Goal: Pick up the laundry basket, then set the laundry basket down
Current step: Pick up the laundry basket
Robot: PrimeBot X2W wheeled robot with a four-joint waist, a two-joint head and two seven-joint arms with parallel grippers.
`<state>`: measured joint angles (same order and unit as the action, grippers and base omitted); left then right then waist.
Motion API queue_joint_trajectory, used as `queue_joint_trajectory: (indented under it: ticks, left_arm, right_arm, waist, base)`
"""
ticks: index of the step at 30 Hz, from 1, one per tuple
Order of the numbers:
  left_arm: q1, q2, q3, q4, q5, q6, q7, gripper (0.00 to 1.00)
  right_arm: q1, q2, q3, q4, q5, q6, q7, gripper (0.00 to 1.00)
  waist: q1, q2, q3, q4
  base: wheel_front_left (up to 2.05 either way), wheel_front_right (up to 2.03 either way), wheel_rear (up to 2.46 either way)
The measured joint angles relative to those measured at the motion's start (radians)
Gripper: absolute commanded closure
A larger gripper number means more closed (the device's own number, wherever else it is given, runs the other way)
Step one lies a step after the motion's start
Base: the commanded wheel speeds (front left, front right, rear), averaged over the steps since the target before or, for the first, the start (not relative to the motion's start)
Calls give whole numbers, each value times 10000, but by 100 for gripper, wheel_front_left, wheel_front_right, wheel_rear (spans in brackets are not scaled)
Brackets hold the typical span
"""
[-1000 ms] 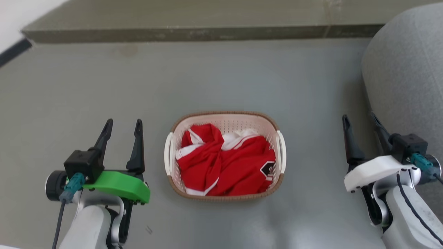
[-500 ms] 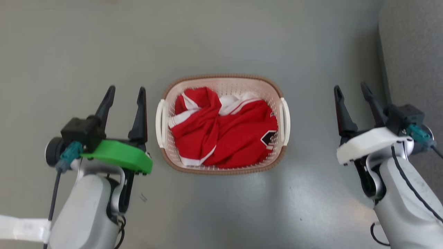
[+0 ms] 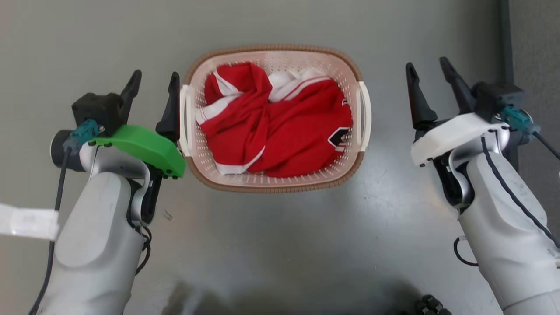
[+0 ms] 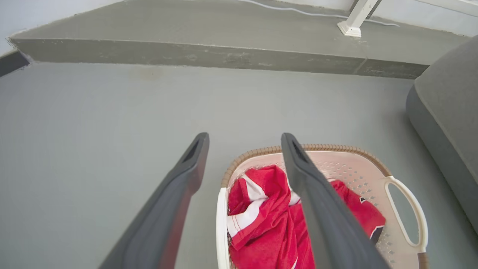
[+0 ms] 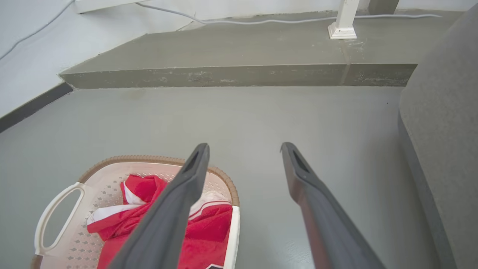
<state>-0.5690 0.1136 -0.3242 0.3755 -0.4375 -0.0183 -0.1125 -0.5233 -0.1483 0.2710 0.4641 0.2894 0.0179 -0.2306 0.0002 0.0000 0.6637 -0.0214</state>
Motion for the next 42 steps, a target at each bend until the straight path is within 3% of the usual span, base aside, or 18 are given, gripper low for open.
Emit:
queue_joint_trajectory:
  ticks: [16, 42]
  left_arm:
    - [-1265, -117, -84, 2719, -364, -608, 502, 0]
    - [-3106, -380, -121, 5428, -771, -934, 602, 0]
  right_arm:
    - [-1018, 431, 401, 1810, 2, 345, 244, 0]
    - [-2178, 748, 1149, 3563, -46, 656, 138, 0]
  waist:
    - [0, 0, 1457, -299]
    - [-1, 0, 2866, -329]
  base:
    - [0, 0, 0]
    - [0, 0, 0]
